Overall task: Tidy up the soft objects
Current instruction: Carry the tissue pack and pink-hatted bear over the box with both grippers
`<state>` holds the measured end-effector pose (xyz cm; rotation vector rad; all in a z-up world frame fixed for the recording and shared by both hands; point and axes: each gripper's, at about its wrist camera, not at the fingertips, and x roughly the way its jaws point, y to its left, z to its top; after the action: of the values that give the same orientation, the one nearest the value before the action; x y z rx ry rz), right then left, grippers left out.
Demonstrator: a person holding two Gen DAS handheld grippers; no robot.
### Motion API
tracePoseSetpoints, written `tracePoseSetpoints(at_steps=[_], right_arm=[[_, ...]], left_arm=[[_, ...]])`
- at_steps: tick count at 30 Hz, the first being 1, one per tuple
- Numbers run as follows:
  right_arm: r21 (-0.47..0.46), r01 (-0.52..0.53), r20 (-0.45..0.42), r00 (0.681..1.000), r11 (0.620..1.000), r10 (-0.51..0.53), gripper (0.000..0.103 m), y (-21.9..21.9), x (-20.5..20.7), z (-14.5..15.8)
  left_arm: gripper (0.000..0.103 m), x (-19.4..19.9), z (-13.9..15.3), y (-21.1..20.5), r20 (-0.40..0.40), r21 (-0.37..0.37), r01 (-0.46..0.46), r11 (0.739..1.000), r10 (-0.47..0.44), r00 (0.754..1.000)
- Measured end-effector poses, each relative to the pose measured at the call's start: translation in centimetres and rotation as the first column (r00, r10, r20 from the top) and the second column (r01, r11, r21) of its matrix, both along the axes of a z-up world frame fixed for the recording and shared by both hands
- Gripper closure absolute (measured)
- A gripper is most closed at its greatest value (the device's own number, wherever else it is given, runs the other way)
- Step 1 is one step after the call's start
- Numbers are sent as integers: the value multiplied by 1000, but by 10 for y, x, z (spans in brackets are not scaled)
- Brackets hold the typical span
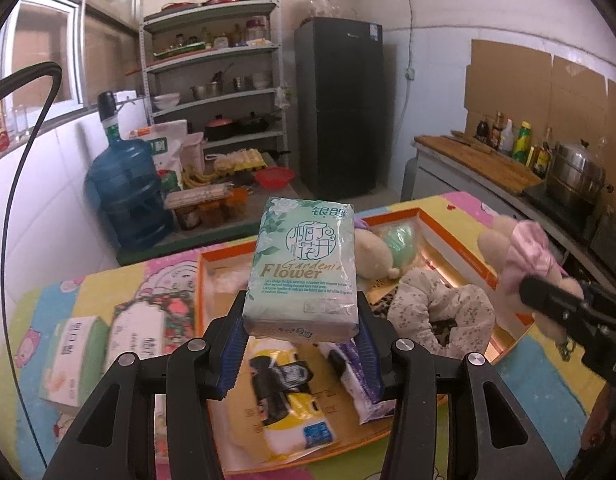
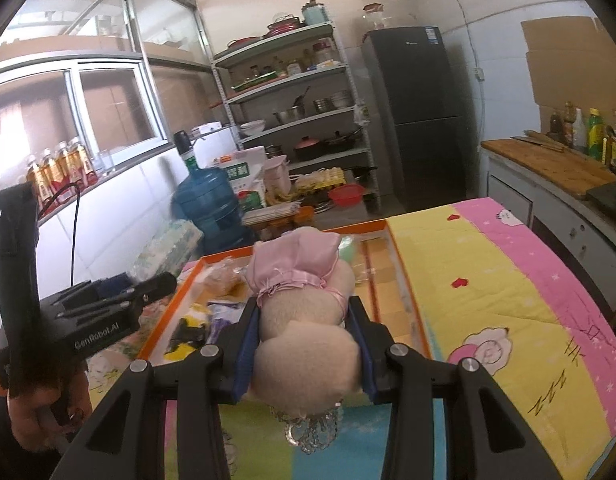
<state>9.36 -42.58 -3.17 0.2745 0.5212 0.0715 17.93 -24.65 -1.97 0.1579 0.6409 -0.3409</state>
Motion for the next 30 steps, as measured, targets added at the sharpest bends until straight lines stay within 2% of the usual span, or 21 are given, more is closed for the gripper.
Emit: tracePoseSetpoints(at_steps=[12, 24, 30], right_arm=[[-24, 28, -34, 999, 999, -29, 61, -24, 26, -8], [-54, 7, -65, 998, 999, -11, 61, -21, 62, -12], [-62, -10, -109, 994, 998, 3, 61, -16, 79, -27]], left_arm=[[53, 17, -23, -28, -44, 35, 8, 999, -7, 999], [53, 32, -40, -40, -76, 55, 19, 998, -15, 997], [53, 37, -50, -41, -91, 57, 22, 998, -17, 996]])
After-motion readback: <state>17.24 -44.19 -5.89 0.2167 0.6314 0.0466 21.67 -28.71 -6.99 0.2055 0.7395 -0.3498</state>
